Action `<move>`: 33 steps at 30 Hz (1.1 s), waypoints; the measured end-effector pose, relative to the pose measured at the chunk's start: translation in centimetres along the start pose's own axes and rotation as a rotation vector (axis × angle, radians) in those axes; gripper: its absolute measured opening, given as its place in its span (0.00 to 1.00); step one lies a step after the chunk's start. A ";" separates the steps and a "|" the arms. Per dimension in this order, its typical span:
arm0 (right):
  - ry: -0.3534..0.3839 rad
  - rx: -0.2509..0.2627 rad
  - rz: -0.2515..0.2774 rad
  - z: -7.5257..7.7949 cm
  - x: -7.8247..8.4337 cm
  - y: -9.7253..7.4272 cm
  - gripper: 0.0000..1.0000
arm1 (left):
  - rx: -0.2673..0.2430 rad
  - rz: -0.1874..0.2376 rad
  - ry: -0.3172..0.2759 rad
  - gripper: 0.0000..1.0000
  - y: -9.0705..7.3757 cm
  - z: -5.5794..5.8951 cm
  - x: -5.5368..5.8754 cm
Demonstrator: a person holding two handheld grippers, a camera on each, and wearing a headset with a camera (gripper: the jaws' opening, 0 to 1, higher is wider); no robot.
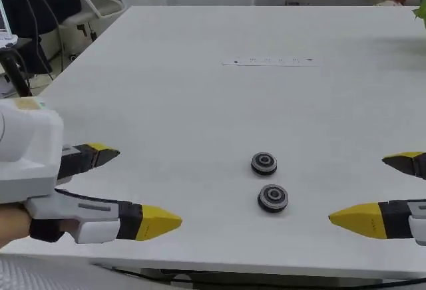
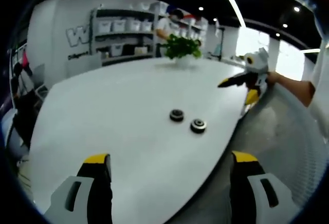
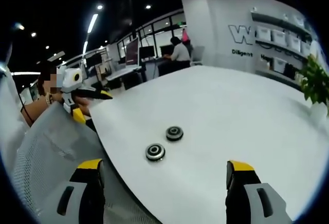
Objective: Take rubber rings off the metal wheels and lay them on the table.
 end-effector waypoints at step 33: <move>-0.428 -0.159 0.144 -1.3 -13.2 5.0 0.70 | 0.183 0.324 0.236 0.82 3.1 3.0 -15.5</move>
Point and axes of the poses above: the centre of the closed fingertips' face, and the gripper's own axes: y roughly forward along the fingers, z roughly to its right, x roughly out of its underside, the point moved 3 cm from there along -y, roughly backward along the fingers, and after that the axes turned 14 degrees about -x, right-handed, at the moved point
